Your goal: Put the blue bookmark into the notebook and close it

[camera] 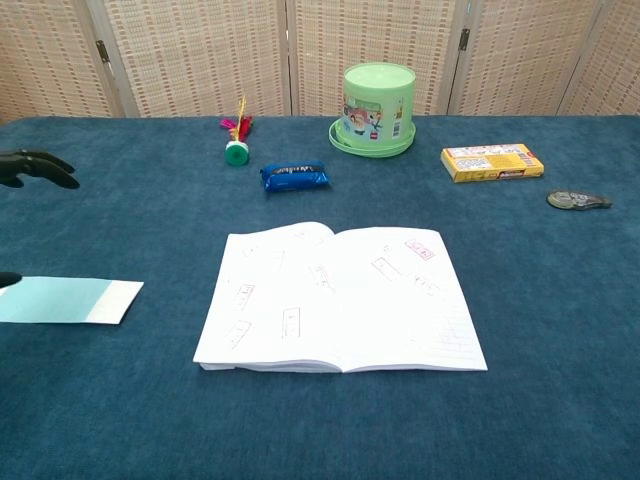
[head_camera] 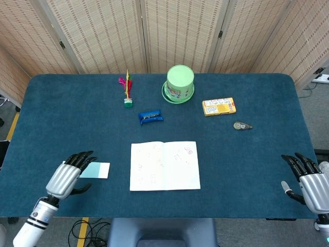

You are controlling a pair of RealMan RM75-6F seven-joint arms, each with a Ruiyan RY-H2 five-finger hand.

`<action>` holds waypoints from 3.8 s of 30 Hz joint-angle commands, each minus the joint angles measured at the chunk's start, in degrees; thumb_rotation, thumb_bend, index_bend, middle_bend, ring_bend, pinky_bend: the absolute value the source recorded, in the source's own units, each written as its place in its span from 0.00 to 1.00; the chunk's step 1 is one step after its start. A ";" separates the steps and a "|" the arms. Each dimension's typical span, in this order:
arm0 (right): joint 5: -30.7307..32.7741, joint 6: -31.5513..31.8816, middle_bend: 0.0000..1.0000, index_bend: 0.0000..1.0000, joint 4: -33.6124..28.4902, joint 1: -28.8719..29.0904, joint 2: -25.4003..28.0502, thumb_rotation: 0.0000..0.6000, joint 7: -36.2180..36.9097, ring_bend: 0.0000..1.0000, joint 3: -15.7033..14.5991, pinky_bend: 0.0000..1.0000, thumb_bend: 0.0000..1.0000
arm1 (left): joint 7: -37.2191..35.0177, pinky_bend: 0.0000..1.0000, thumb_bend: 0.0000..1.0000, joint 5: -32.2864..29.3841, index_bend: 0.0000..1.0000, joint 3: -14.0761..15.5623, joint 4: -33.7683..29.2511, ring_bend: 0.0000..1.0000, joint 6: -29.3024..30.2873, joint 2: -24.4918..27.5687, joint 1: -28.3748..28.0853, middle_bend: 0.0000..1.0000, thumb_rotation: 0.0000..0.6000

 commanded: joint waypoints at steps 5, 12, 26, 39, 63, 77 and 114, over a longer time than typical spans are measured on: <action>0.22 0.00 0.21 0.12 0.40 -0.12 -0.04 1.00 0.47 0.11 0.01 0.20 0.29 | 9.27 0.16 0.28 -9.30 0.17 -2.13 -2.77 0.00 -8.95 -2.14 -6.46 0.03 1.00; 0.35 -0.03 0.21 0.12 0.64 -0.15 0.07 1.00 0.74 0.11 0.06 0.20 0.29 | 16.44 0.16 0.28 -18.66 0.17 -2.86 -3.03 0.00 -12.82 -3.75 -10.31 0.00 1.00; 0.43 -0.40 0.21 0.12 1.17 0.15 -0.15 1.00 1.15 0.11 0.23 0.20 0.29 | 27.59 0.16 0.28 -36.29 0.19 -0.80 -1.22 0.00 -12.76 -7.16 -15.82 0.00 1.00; 0.76 0.02 0.21 0.12 1.89 -0.24 -0.37 1.00 1.83 0.11 0.22 0.20 0.30 | 29.58 0.16 0.28 -45.25 0.21 0.40 3.25 0.00 -11.07 -10.74 -19.37 0.00 1.00; 0.85 0.31 0.21 0.12 1.65 -0.67 -0.12 1.00 1.51 0.11 0.15 0.20 0.30 | 28.32 0.16 0.28 -49.09 0.23 3.08 4.76 0.00 -9.05 -11.84 -21.57 0.00 1.00; 1.31 -0.01 0.21 0.12 1.91 -0.77 -0.33 1.00 1.54 0.11 0.23 0.20 0.30 | 26.88 0.16 0.28 -48.14 0.34 3.33 7.91 0.00 -7.76 -14.32 -21.51 0.00 1.00; 1.34 1.41 0.21 0.12 1.17 -1.37 0.49 1.00 0.94 0.11 0.86 0.20 0.30 | 30.22 0.16 0.28 -23.91 0.43 3.02 -0.01 0.00 -1.90 -9.19 -23.50 0.00 1.00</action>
